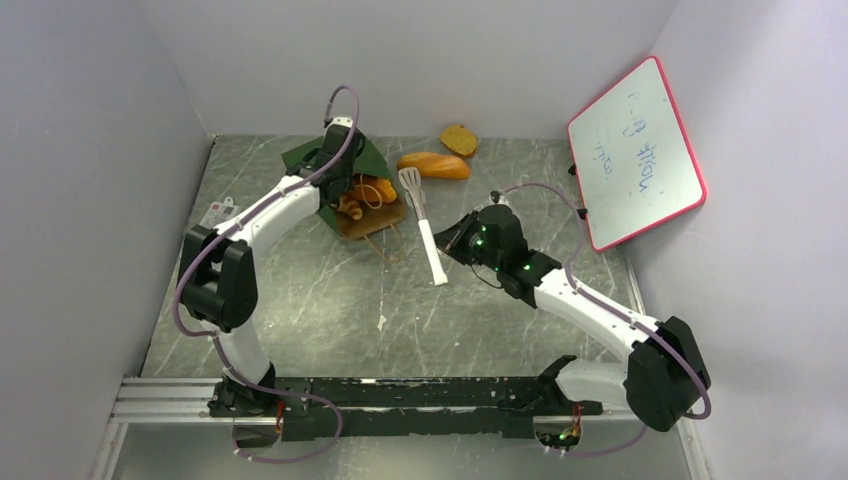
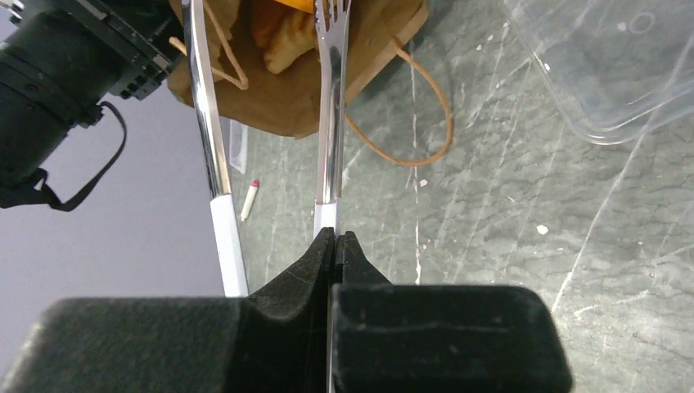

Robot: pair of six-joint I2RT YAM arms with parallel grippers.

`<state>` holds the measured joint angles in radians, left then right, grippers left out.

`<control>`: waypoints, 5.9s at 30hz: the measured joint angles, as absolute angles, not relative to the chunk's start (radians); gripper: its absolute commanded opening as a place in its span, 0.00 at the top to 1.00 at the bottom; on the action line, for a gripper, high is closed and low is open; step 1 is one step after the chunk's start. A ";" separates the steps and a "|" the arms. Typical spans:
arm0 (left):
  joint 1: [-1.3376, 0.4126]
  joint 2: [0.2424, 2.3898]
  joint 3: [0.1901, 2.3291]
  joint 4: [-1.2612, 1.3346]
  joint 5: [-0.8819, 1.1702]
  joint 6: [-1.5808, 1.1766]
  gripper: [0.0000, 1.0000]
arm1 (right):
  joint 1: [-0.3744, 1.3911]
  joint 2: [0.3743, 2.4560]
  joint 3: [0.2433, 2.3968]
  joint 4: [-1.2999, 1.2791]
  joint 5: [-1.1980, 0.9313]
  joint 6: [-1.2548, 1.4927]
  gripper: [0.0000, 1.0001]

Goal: Take the fake bread out of the paper bag
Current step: Place the clamp at the center of the board, then pick up the clamp at the center of the board, then take out the fake bread from the paper bag.

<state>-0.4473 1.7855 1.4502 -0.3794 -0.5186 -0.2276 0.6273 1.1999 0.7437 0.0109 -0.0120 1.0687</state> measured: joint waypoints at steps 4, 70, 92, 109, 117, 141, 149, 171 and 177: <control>-0.422 1.767 1.450 -0.394 -0.508 -0.216 0.93 | 0.644 1.213 0.744 -0.012 0.009 1.024 1.00; -0.304 1.513 1.146 -0.270 -0.459 -0.179 0.93 | 1.101 1.569 0.714 0.242 0.786 0.509 0.04; -0.304 1.505 1.131 -0.249 -0.405 -0.175 0.93 | 1.208 1.715 0.667 0.305 0.826 0.541 0.11; -0.304 1.505 1.117 -0.236 -0.380 -0.175 0.93 | 1.210 1.803 0.691 0.429 0.803 0.493 0.73; -0.304 1.505 1.117 -0.236 -0.371 -0.175 0.93 | 1.210 1.716 0.669 0.376 0.759 0.504 0.76; -0.304 1.475 1.079 -0.206 -0.315 -0.146 0.93 | 0.971 1.422 0.661 0.241 0.353 0.814 0.67; -0.304 1.475 1.079 -0.206 -0.301 -0.144 0.93 | 0.936 1.422 0.660 0.281 0.214 0.888 0.66; -0.304 1.471 1.076 -0.206 -0.285 -0.142 0.93 | 0.879 1.418 0.660 0.348 0.104 0.973 0.58; -0.304 1.471 1.072 -0.205 -0.283 -0.142 0.93 | 0.874 1.444 0.660 0.354 0.092 0.982 0.58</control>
